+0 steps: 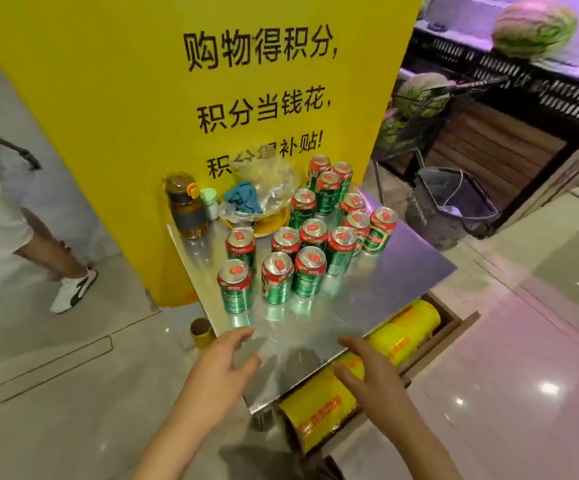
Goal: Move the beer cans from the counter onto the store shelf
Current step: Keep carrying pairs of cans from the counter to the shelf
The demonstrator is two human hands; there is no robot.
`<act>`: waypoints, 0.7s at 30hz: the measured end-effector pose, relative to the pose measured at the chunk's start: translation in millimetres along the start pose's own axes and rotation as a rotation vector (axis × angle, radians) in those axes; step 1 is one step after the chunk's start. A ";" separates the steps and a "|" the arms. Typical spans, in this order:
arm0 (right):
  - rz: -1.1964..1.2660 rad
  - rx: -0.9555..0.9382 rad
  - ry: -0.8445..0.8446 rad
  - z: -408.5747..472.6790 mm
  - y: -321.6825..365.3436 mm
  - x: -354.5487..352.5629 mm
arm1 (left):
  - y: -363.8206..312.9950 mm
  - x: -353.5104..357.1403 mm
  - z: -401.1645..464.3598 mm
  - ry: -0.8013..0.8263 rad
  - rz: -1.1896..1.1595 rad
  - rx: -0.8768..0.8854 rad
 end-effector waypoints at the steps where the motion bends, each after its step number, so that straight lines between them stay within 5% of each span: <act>1: -0.002 -0.016 0.021 17.3 -1.2 -2.3 | 5.9 -3.4 9.1 -0.027 -0.018 -0.043; 14: 0.214 -0.082 0.221 173.3 -3.6 -8.5 | 45.0 -4.2 113.4 -0.166 -0.179 -0.458; 21: 0.216 -0.126 0.231 201.9 -8.8 5.1 | 31.9 -1.3 137.4 -0.215 -0.293 -0.320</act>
Point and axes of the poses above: each hand's wrist, its own z-axis towards the middle knuckle, its own x-axis out of the palm, y = z × x, the point moved 4 cm from there along z, towards the middle knuckle, and after that the axes turned 4 degrees about -x, right-handed, at the moved point
